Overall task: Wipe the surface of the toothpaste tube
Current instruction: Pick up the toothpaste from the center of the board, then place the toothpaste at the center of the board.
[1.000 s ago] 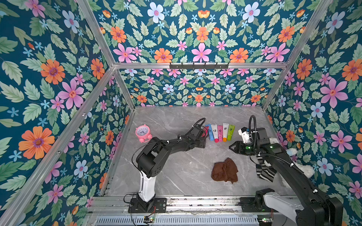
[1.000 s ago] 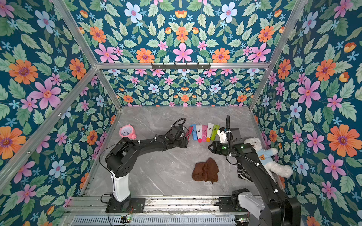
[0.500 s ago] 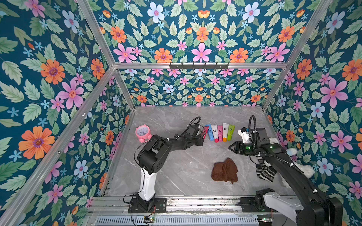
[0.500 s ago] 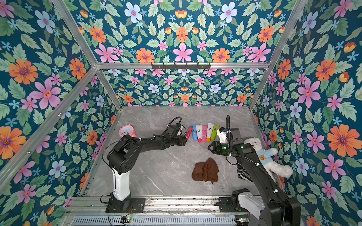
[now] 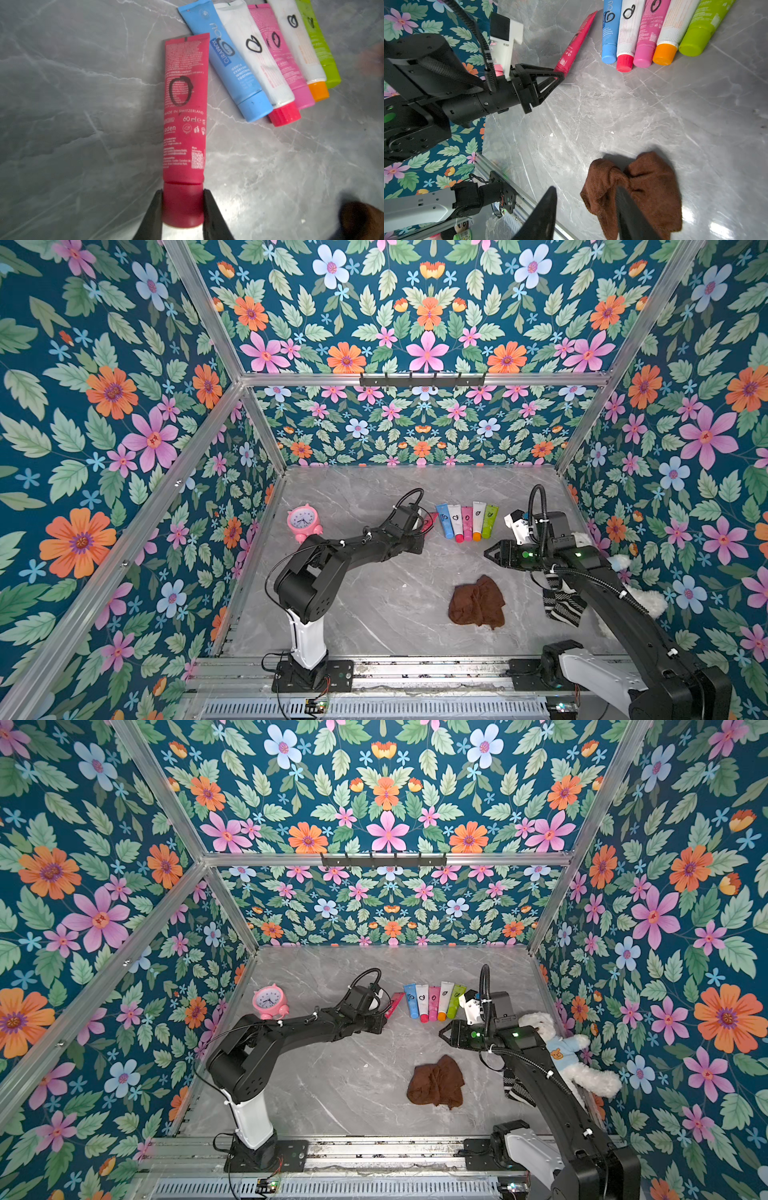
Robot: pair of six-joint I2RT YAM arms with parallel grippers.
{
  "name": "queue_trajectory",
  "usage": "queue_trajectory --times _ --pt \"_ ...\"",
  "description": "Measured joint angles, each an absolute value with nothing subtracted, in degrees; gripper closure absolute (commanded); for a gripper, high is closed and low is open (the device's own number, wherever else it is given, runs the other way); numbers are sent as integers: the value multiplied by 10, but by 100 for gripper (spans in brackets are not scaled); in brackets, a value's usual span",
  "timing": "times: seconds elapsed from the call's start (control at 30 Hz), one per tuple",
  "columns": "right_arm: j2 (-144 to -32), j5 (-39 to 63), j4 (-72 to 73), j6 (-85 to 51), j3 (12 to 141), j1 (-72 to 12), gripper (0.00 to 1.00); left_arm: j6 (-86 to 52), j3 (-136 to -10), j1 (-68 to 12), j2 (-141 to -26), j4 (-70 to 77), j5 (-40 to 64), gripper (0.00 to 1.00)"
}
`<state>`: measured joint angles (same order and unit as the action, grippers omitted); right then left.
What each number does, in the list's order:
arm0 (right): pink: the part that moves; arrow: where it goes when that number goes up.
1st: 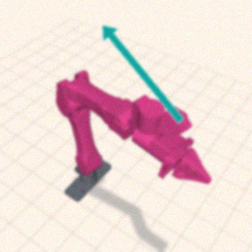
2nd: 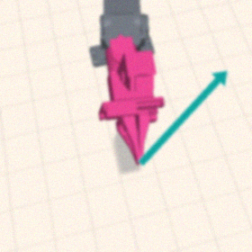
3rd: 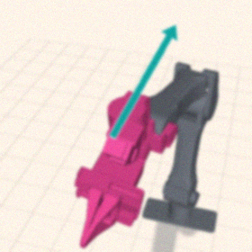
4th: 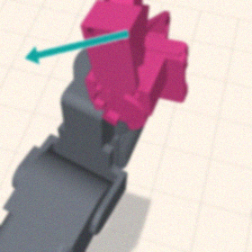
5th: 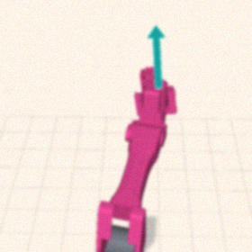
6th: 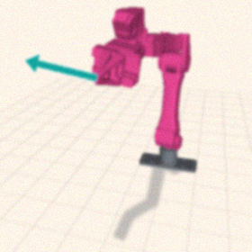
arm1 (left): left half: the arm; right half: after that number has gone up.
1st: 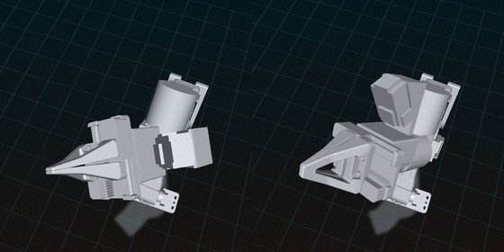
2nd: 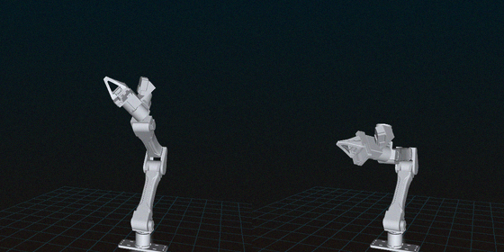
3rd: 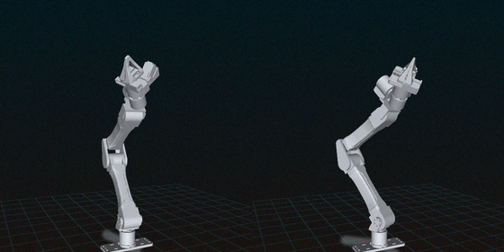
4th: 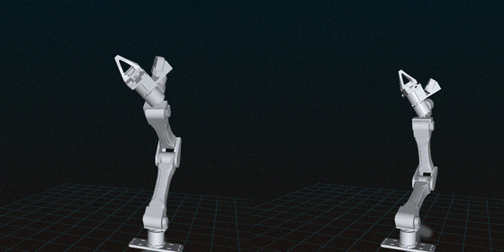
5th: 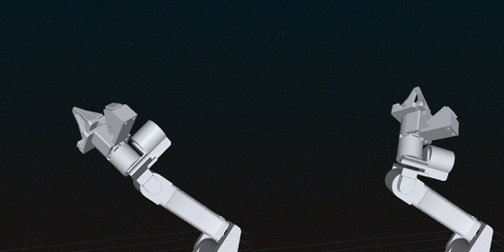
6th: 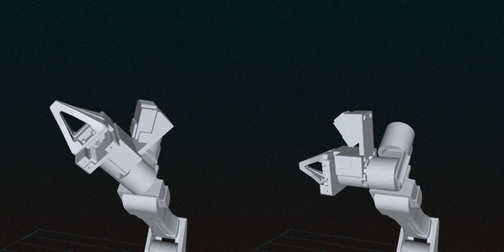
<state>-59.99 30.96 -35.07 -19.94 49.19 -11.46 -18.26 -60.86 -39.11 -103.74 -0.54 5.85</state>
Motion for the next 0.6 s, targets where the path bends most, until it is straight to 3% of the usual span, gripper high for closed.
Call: queue_trajectory --times 0.27,0.6 --pt "-606 307 -383 -207 489 -176 57 -125 -453 -420 -877 -43 30 95" --pt "-630 244 -412 -248 434 -305 57 -153 -249 -481 -695 38 17 93"
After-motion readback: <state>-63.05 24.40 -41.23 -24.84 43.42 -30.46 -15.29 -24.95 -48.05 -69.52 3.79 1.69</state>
